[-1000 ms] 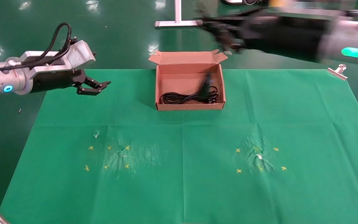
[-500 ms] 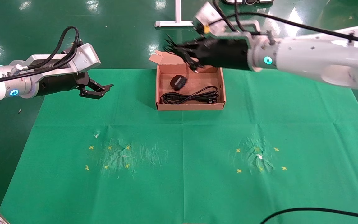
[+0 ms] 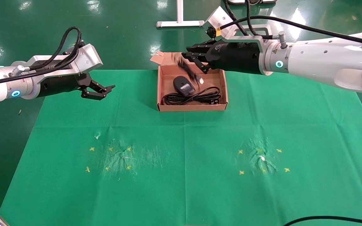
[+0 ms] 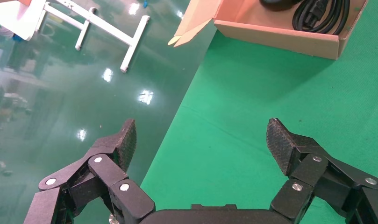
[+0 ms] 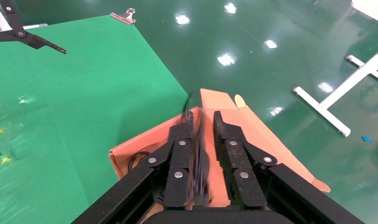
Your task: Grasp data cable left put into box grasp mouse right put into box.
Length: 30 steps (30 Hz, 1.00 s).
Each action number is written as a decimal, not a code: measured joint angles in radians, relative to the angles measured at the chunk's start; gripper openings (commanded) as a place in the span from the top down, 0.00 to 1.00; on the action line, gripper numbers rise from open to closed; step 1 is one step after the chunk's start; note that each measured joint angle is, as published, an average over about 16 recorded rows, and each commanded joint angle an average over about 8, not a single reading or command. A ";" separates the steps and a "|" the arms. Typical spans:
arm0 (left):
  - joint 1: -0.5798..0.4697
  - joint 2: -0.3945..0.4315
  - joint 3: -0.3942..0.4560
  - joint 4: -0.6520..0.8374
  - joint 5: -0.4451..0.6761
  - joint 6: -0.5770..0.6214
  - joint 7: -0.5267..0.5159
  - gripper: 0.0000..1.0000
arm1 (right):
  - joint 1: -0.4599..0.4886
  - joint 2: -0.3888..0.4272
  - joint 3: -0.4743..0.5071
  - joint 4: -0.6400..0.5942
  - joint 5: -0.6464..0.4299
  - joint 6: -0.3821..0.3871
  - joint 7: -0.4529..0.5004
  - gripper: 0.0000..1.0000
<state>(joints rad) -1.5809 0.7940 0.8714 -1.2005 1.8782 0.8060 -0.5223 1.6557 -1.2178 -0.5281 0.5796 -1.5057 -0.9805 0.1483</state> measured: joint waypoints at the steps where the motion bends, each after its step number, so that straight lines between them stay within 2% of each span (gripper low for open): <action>1: 0.000 0.000 0.000 0.001 0.000 0.000 0.000 0.00 | -0.001 0.001 0.000 0.003 0.001 0.000 0.001 0.00; 12: -0.001 0.002 0.000 0.005 -0.003 0.000 0.003 0.00 | -0.044 0.046 0.019 0.062 0.056 -0.036 0.006 0.00; 30: -0.001 0.002 0.000 0.004 -0.003 0.000 0.003 0.00 | -0.211 0.220 0.090 0.262 0.279 -0.185 0.016 0.00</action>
<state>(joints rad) -1.5819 0.7960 0.8715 -1.1961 1.8748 0.8060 -0.5196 1.4450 -0.9978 -0.4378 0.8414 -1.2262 -1.1651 0.1646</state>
